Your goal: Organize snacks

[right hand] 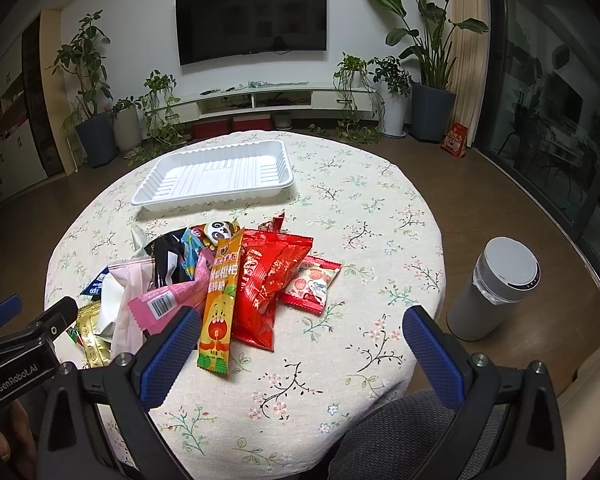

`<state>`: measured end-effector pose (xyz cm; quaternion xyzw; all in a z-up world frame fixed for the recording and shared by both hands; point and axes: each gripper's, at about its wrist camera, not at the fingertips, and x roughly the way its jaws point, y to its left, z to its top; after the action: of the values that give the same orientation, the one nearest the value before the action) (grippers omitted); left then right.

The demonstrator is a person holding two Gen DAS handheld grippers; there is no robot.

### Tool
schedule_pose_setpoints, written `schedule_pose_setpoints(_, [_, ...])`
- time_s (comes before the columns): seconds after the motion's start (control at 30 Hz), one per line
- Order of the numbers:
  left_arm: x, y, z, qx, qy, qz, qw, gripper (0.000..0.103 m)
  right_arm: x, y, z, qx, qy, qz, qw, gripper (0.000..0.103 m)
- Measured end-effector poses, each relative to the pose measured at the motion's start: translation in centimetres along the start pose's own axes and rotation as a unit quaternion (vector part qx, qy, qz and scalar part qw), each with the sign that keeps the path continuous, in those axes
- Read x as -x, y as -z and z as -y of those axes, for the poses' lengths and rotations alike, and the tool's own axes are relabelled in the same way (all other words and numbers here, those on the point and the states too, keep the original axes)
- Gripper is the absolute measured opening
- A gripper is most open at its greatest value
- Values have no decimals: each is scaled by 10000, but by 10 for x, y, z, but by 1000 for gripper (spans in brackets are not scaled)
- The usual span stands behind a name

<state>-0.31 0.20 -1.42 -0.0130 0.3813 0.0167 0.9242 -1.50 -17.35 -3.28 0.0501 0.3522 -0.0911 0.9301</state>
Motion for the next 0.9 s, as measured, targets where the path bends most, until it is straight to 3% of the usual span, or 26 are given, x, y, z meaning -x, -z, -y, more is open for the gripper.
schedule_pose_setpoints(0.9, [-1,0,1,-2,3,-11,10000,102,-1,1,-2,23,12,-14,10000,103])
